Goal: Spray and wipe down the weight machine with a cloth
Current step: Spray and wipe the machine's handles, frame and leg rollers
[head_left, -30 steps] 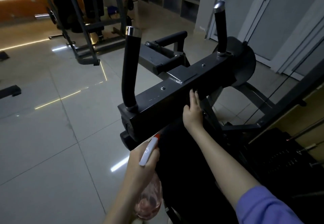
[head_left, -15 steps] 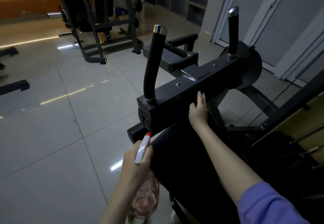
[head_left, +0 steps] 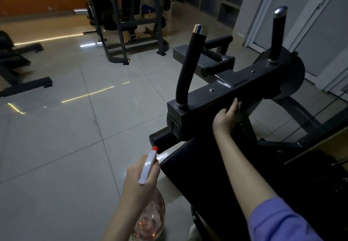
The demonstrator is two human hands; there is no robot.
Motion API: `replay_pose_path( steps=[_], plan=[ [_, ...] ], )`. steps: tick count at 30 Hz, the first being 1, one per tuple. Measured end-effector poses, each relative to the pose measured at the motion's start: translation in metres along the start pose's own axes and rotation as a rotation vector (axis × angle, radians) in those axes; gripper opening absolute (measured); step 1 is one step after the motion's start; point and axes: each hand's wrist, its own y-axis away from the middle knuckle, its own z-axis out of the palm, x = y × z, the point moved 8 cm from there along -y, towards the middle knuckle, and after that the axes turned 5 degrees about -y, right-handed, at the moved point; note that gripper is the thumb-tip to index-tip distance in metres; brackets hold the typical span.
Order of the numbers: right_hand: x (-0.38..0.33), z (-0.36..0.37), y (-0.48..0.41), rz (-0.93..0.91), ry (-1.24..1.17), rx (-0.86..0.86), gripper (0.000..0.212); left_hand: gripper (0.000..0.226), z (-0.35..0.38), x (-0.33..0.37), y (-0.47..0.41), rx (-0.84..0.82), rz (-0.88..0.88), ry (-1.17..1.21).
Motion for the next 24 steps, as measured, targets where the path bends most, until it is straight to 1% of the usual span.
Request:
replay_pose_path(
  steps=[2,4,7,9,11,13,15,17,19,21,22,24],
  plan=[
    [0.009,0.009,0.036,-0.010,-0.023,-0.005,0.058,0.023,-0.003,-0.001,-0.001,0.003,-0.013,-0.020],
    [0.014,0.016,0.066,-0.042,-0.044,-0.057,0.061,0.025,-0.003,0.001,-0.002,-0.004,-0.010,-0.007],
    [0.019,0.015,0.065,-0.077,-0.037,-0.126,0.058,0.037,0.001,0.005,-0.004,-0.036,-0.018,0.013],
    [0.019,0.008,0.040,-0.048,-0.059,-0.096,0.054,0.039,0.001,0.008,-0.003,-0.050,0.004,0.030],
    [0.020,0.003,0.016,0.029,-0.101,-0.018,0.052,0.044,-0.001,0.012,-0.001,-0.059,0.023,0.048],
    [0.018,0.006,0.011,0.096,-0.146,0.057,0.053,0.051,-0.002,0.015,0.002,-0.074,0.039,0.053],
    [0.015,0.012,0.030,0.103,-0.137,0.104,0.057,0.044,-0.003,0.017,0.005,-0.090,0.041,0.037],
    [0.012,0.022,0.067,0.045,-0.122,0.091,0.060,0.037,-0.003,0.015,0.005,-0.103,0.025,0.039],
    [0.012,0.030,0.105,-0.031,-0.127,0.027,0.061,0.043,-0.002,0.013,0.005,-0.100,0.007,0.042],
    [0.018,0.033,0.118,-0.108,-0.122,-0.047,0.058,0.047,0.000,0.013,0.004,-0.078,-0.012,0.046],
    [0.021,0.031,0.112,-0.135,-0.126,-0.084,0.057,0.042,0.001,0.014,0.004,-0.067,-0.024,0.052],
    [0.021,0.022,0.086,-0.151,-0.127,-0.107,0.057,0.025,0.004,0.019,0.003,-0.049,-0.050,0.069]
  ],
)
